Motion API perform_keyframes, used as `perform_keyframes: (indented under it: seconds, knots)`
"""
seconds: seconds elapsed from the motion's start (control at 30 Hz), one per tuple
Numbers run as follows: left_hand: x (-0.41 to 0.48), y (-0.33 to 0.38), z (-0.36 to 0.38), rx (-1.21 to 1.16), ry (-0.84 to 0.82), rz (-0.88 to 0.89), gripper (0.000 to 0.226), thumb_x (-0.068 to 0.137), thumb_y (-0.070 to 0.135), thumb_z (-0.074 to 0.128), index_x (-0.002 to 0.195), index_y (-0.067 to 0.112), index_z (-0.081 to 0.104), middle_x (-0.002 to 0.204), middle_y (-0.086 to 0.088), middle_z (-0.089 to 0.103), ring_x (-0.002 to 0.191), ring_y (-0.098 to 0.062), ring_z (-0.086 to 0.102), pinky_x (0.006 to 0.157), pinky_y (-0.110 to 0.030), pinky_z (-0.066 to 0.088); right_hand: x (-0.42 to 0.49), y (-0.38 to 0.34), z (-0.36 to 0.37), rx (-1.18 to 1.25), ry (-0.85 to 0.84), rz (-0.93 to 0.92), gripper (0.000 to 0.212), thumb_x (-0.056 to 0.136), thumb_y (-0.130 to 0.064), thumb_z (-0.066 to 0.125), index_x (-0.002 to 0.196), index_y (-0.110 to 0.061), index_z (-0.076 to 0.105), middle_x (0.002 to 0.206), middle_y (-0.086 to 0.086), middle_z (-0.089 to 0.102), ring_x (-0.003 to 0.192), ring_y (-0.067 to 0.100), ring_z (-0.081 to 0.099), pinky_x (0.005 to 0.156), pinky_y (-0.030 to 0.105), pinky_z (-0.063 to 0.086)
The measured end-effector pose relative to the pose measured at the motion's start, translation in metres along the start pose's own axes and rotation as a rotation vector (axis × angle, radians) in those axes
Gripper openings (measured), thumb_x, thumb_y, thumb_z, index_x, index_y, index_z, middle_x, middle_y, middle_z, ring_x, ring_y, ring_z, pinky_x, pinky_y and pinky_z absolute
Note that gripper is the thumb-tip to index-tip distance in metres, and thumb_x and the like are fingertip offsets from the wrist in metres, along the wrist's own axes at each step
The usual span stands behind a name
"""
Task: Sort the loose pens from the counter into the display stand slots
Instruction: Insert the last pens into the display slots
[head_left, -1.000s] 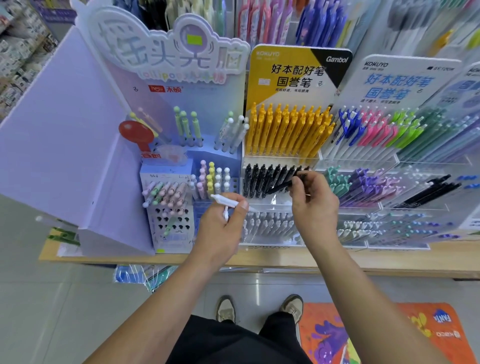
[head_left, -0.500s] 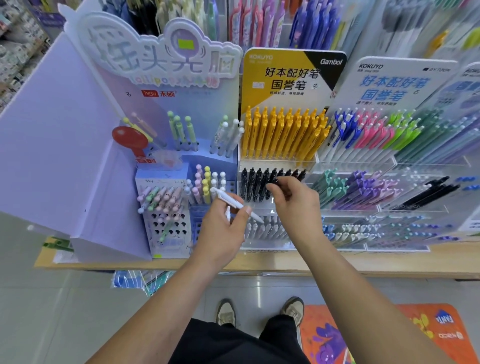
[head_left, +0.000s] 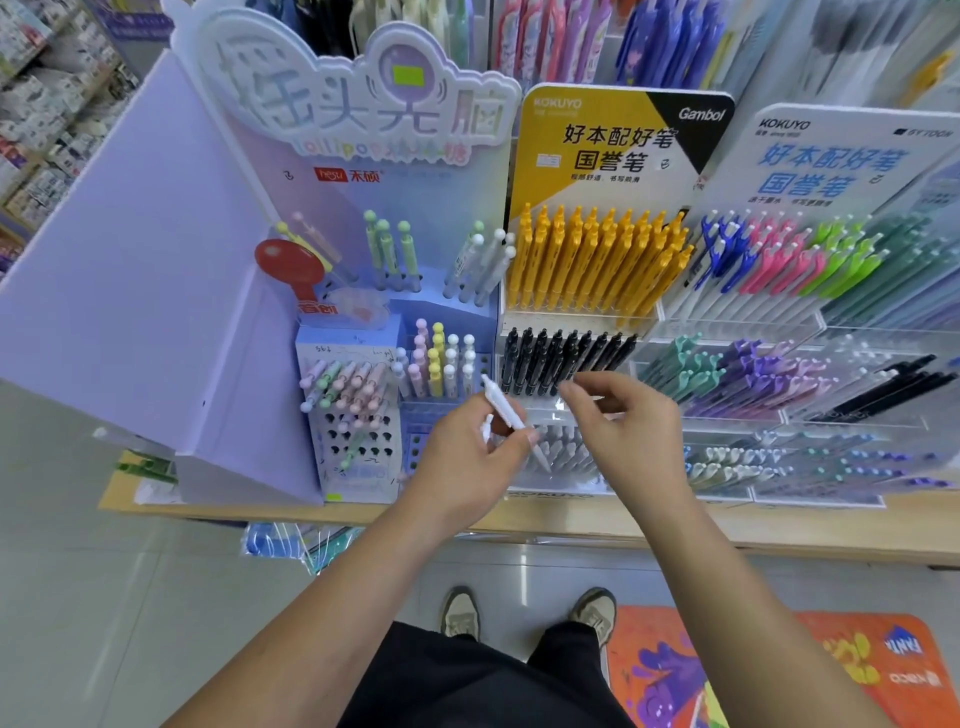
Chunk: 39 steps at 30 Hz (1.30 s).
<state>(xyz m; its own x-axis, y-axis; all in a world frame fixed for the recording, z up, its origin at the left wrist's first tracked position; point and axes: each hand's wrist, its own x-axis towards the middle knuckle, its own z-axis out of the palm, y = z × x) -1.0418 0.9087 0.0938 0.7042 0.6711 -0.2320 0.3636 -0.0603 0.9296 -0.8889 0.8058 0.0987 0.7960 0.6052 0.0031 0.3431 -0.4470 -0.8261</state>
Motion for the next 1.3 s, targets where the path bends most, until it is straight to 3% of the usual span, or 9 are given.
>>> perform_keyframes:
  seconds: [0.13,0.33,0.43,0.53,0.6,0.7,0.83,1.03,1.3]
  knots:
    - [-0.001,0.001,0.008,0.055,-0.157,0.023,0.027,0.101,0.031,0.069,0.126,0.040,0.068,0.101,0.018,0.073,0.090,0.004,0.067,0.079,-0.027,0.056,-0.025,-0.032,-0.008,0.388,-0.306,0.016,0.029,0.091,-0.026,0.077,0.120,-0.024,0.074,0.102,-0.007,0.075,0.080,0.016,0.071,0.067,0.028,0.058]
    - [-0.009,0.000,0.013,0.173,-0.306,0.038,0.012,0.098,0.033,0.071,0.110,0.033,0.071,0.090,0.014,0.073,0.072,0.001,0.061,0.073,-0.029,0.051,-0.024,-0.020,-0.010,0.393,-0.390,0.036,0.017,0.087,-0.010,0.080,0.101,-0.018,0.078,0.080,-0.007,0.073,0.062,0.016,0.061,0.057,0.025,0.050]
    - [-0.013,-0.004,0.008,0.020,-0.194,-0.038,0.019,0.094,0.030,0.076,0.108,0.033,0.064,0.092,0.010,0.069,0.067,-0.004,0.059,0.065,-0.027,0.051,-0.027,-0.008,-0.013,0.396,-0.300,0.013,0.007,0.091,-0.012,0.077,0.093,-0.018,0.076,0.075,-0.003,0.071,0.063,0.020,0.059,0.056,0.032,0.050]
    - [-0.012,-0.015,-0.008,-0.126,-0.073,-0.178,0.007,0.097,0.035,0.061,0.100,0.029,0.064,0.096,-0.007,0.070,0.076,-0.015,0.060,0.070,-0.031,0.048,-0.032,0.010,-0.021,0.491,-0.164,0.088,0.007,0.094,-0.011,0.073,0.098,-0.016,0.075,0.077,0.008,0.071,0.067,0.021,0.064,0.062,0.033,0.055]
    - [-0.014,-0.023,-0.014,-0.161,-0.032,-0.194,0.019,0.103,0.032,0.049,0.097,0.020,0.063,0.103,-0.014,0.071,0.075,-0.019,0.062,0.072,-0.038,0.052,-0.038,0.024,-0.021,0.539,-0.107,0.156,0.007,0.094,-0.009,0.072,0.099,-0.014,0.076,0.080,0.017,0.071,0.069,0.023,0.066,0.067,0.035,0.056]
    - [-0.015,-0.027,-0.008,-0.078,-0.005,-0.138,0.039,0.114,0.036,0.035,0.093,0.015,0.061,0.117,0.002,0.066,0.095,-0.031,0.069,0.089,-0.046,0.059,-0.046,0.040,-0.014,0.596,-0.046,0.231,0.009,0.094,-0.008,0.073,0.097,-0.015,0.077,0.079,0.014,0.071,0.070,0.024,0.068,0.071,0.038,0.059]
    - [-0.012,-0.028,-0.001,0.109,0.021,-0.012,0.038,0.108,0.056,0.034,0.098,0.041,0.067,0.110,0.011,0.049,0.098,-0.021,0.067,0.092,-0.045,0.058,-0.052,0.051,-0.002,0.597,-0.031,0.272,0.014,0.093,-0.005,0.072,0.100,-0.015,0.078,0.081,0.003,0.077,0.077,0.024,0.073,0.073,0.034,0.060]
    - [-0.007,-0.029,0.001,0.214,0.036,0.130,0.014,0.105,0.026,0.063,0.112,0.022,0.074,0.106,0.004,0.058,0.079,-0.011,0.062,0.078,-0.026,0.054,-0.054,0.057,0.015,0.485,-0.005,0.262,0.015,0.092,-0.007,0.074,0.105,-0.011,0.079,0.093,-0.006,0.079,0.087,0.010,0.074,0.084,0.029,0.060]
    - [0.000,-0.033,0.007,0.309,0.087,0.128,0.026,0.096,0.013,0.074,0.120,0.023,0.071,0.098,0.015,0.064,0.089,-0.007,0.062,0.085,-0.030,0.056,-0.056,0.062,0.025,0.267,-0.037,0.152,0.019,0.092,-0.012,0.076,0.110,-0.014,0.079,0.097,-0.016,0.075,0.090,-0.005,0.070,0.083,0.010,0.051]
